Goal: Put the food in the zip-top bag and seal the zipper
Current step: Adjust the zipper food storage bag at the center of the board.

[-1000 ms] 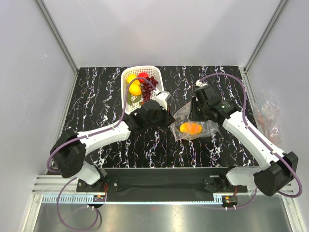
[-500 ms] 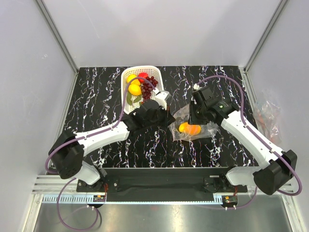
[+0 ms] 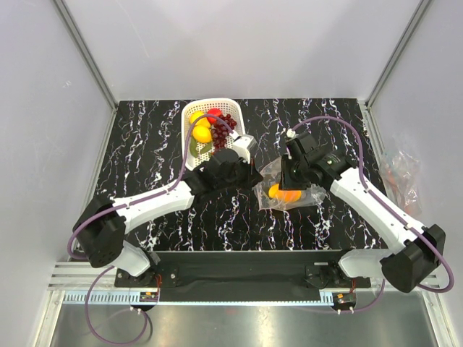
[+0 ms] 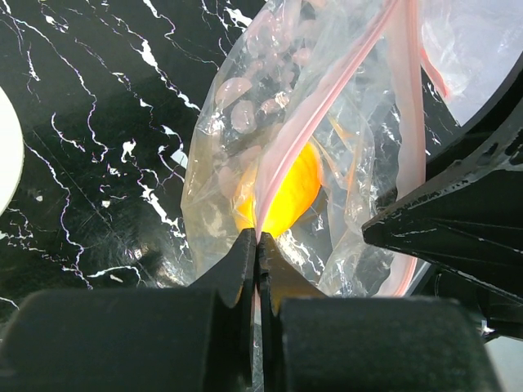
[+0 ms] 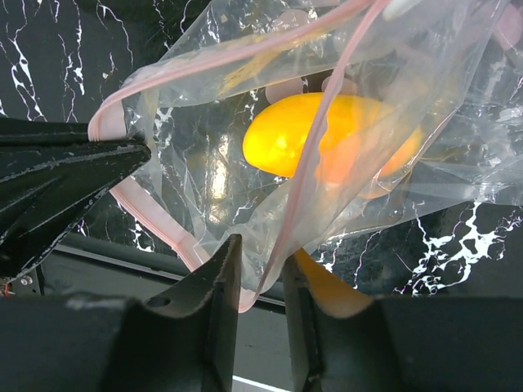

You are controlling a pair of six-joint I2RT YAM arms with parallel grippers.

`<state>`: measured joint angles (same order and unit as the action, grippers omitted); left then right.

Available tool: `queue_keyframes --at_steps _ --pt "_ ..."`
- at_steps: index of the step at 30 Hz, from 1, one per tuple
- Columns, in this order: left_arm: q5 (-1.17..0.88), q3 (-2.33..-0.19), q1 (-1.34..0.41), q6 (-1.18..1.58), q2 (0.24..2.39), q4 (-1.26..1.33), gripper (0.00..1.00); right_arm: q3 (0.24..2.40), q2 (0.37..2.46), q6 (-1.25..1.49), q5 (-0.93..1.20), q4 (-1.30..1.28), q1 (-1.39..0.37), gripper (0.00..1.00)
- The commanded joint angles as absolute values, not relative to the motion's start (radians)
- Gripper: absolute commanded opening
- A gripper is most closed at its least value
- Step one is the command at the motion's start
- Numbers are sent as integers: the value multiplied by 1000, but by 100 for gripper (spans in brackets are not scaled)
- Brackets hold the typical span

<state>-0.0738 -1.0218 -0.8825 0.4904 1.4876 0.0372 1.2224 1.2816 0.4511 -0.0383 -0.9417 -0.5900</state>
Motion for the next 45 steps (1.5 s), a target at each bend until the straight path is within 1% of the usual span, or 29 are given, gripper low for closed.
queue_keyframes --at_steps 1,4,6,7,8,9,11,15,16,18,19,22,23,26,28,29,30,31,32,33,36,38,39,40,41,42,43,44,45 --pt "-64 -1078 -879 492 1482 45 0 1215 1241 457 -28 -956 -601 34" --pt "-63 -1080 -881 491 1482 40 0 1216 1227 459 -34 -969 -601 35" --pt "-63 -1086 -879 491 1482 35 0 1221 1220 456 -35 -985 -601 16" --pt "-63 -1088 -879 491 1485 31 0 1227 1218 456 -44 -992 -601 10" --pt "-63 -1095 -880 491 1483 28 0 1232 1218 454 -49 -1006 -601 1" --pt "-66 -1103 -879 488 1486 14 0 1236 1216 451 -57 -1012 -601 0" --pt "-69 -1127 -879 482 1489 3 0 1278 1219 445 -103 -1044 -601 0" --pt "-48 -1270 -874 440 1485 -170 0 1438 1291 419 -178 -1117 -601 0" --pt "-40 -1290 -873 433 1477 -198 0 1509 1307 413 -176 -1120 -601 0" --pt "-18 -1337 -858 413 1447 -274 0 1567 1337 402 -152 -1103 -601 0" --pt "-14 -1348 -851 408 1434 -296 0 1600 1341 400 -94 -1065 -601 0" --pt "-6 -1368 -819 396 1373 -373 0 1602 1344 390 53 -974 -601 0" --pt "-9 -1370 -813 393 1344 -385 0 1597 1341 390 72 -959 -601 0" --pt "-24 -1397 -799 397 1318 -429 0 1580 1324 382 28 -969 -594 0" --pt "-52 -1443 -801 413 1331 -430 0 1548 1299 373 6 -976 -542 0" --pt "-108 -1457 -805 438 1362 -407 0 1534 1270 361 11 -979 -514 0" --pt "-136 -1468 -813 449 1382 -391 0 1526 1256 359 -23 -988 -459 0" --pt "-182 -1486 -825 462 1405 -367 0 1528 1244 356 -67 -1014 -443 0" --pt "-199 -1494 -854 474 1455 -324 0 1532 1221 367 -127 -1025 -436 0" --pt "-213 -1500 -871 497 1482 -299 0 1548 1212 379 -266 -1037 -433 0" --pt "-314 -1483 -891 549 1543 -198 0 1546 1183 422 -389 -1026 -431 0" --pt "-292 -1453 -849 548 1510 -199 0 1540 1207 440 -338 -994 -433 0" --pt "-285 -1393 -816 548 1482 -201 0 1534 1225 446 -218 -982 -433 0" --pt "-282 -1356 -778 549 1453 -196 0 1529 1250 452 -153 -950 -440 0" --pt "-288 -1314 -685 561 1386 -193 0 1525 1297 459 -97 -928 -486 0" --pt "-291 -1252 -642 568 1356 -192 0 1528 1319 457 -47 -908 -527 0" --pt "-291 -1237 -608 568 1330 -196 0 1537 1340 457 -43 -894 -564 0" --pt "-269 -1264 -594 545 1315 -242 0 1558 1365 450 -25 -893 -610 0" --pt "-265 -1296 -603 535 1325 -271 0 1563 1367 443 -5 -893 -612 0"
